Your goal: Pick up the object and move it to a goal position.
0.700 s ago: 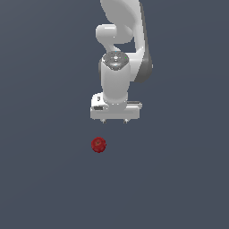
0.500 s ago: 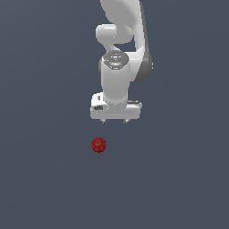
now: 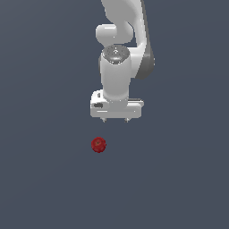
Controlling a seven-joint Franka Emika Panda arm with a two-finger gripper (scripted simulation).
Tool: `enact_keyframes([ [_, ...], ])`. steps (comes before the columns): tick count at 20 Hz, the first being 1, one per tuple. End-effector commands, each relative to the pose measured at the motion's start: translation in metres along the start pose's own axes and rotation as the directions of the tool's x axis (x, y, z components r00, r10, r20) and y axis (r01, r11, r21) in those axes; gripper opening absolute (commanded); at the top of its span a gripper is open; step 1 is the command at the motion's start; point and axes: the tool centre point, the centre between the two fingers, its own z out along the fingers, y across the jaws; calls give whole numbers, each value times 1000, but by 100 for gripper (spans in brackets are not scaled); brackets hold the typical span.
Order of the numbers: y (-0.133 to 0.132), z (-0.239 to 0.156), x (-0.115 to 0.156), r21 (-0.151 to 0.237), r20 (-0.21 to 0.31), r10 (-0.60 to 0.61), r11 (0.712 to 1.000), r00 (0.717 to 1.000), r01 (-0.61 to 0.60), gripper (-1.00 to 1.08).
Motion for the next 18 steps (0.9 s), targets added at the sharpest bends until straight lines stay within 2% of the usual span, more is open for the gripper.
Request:
enact_keyframes([
  [1, 1, 2, 1, 0, 1, -7, 1000, 1000, 7, 100],
  [11, 20, 21, 14, -6, 3, -114, 993, 993, 114, 100],
  [18, 44, 47, 30, -8, 7, -250, 968, 968, 250, 100],
])
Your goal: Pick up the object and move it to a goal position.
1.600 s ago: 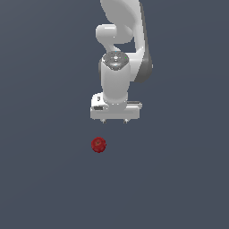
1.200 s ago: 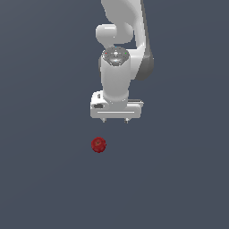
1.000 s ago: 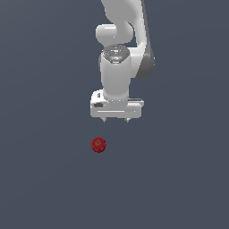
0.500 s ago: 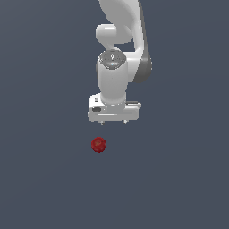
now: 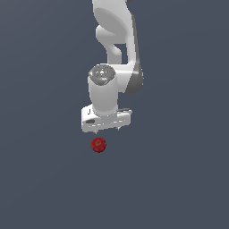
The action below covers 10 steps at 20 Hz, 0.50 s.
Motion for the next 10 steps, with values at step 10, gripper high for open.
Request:
enact_keyframes([
  [10, 40, 41, 10, 1, 3, -199, 980, 980, 199, 100],
])
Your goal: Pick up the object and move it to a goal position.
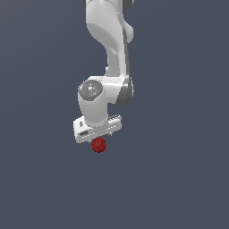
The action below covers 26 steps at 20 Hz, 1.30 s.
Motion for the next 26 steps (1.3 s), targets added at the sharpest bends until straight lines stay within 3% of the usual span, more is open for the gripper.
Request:
enact_keyframes([
  [1, 6, 6, 0, 0, -1, -32, 999, 999, 32, 100],
  [14, 15, 19, 0, 2, 0, -73, 997, 997, 73, 100],
  [26, 15, 66, -1, 2, -1, -77, 997, 997, 77, 100],
])
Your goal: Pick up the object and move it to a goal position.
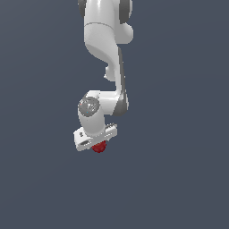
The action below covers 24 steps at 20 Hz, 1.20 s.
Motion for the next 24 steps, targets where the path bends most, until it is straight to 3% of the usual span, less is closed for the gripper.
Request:
enact_keyframes([
  [1, 1, 3, 1, -1, -2, 0, 1000, 1000, 0, 100],
  [3, 1, 3, 1, -1, -2, 0, 1000, 1000, 0, 100],
  [4, 1, 3, 1, -1, -2, 0, 1000, 1000, 0, -100],
  [17, -1, 3, 1, -1, -1, 0, 1000, 1000, 0, -100],
  [24, -26, 0, 2, -1, -1, 0, 1000, 1000, 0, -100],
])
